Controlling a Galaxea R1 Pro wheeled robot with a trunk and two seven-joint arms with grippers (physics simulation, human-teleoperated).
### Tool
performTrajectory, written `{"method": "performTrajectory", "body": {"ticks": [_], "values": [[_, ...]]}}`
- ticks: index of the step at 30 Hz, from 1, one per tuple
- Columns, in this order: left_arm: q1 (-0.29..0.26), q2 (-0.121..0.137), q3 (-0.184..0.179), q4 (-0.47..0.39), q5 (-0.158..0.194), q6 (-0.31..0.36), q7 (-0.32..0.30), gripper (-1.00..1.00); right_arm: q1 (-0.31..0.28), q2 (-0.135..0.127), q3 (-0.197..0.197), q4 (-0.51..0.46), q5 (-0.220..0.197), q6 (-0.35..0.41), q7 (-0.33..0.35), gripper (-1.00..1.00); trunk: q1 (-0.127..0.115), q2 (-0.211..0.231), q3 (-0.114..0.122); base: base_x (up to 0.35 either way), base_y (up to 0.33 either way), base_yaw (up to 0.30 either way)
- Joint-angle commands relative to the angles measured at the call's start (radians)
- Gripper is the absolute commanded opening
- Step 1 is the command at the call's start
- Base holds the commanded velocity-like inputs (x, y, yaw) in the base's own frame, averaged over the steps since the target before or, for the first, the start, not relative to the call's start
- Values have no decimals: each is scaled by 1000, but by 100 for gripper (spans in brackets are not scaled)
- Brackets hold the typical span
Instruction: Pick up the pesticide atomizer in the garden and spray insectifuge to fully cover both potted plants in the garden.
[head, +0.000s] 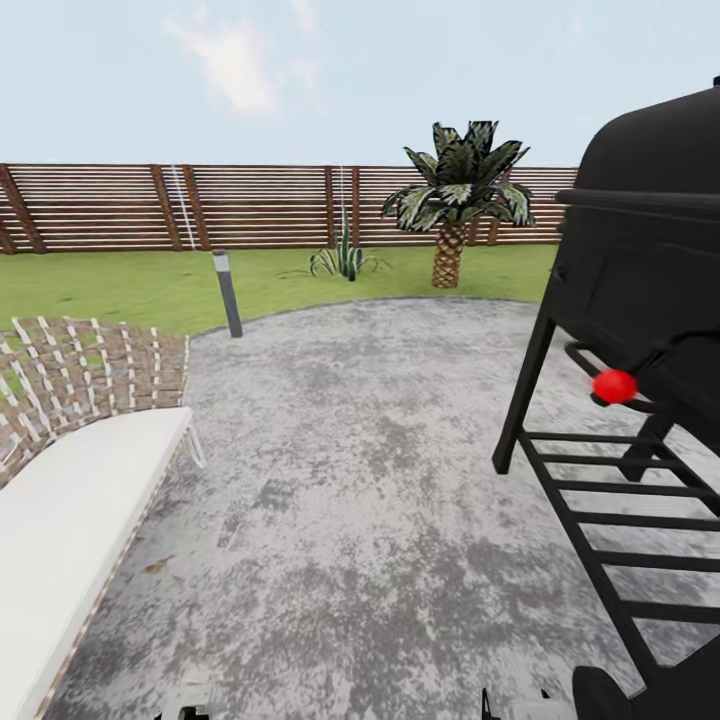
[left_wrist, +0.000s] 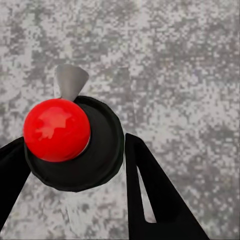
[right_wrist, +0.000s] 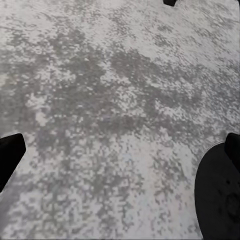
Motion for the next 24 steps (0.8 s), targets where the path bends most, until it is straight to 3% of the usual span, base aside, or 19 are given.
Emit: {"method": "performTrajectory", "body": {"ticks": [1, 11, 24], "values": [[-1, 0, -6, 1, 11, -3, -4, -100, 0, 0, -4, 0, 11, -1, -8, 100, 0, 0, -1, 302, 176, 0], [-1, -1, -6, 1, 11, -3, -3, -100, 0, 1, -4, 0, 11, -1, -8, 100, 0, 0, -1, 300, 167, 0], [-1, -3, -6, 1, 11, -3, -4, -100, 0, 0, -4, 0, 11, -1, -8, 100, 0, 0, -1, 299, 10, 0]]}}
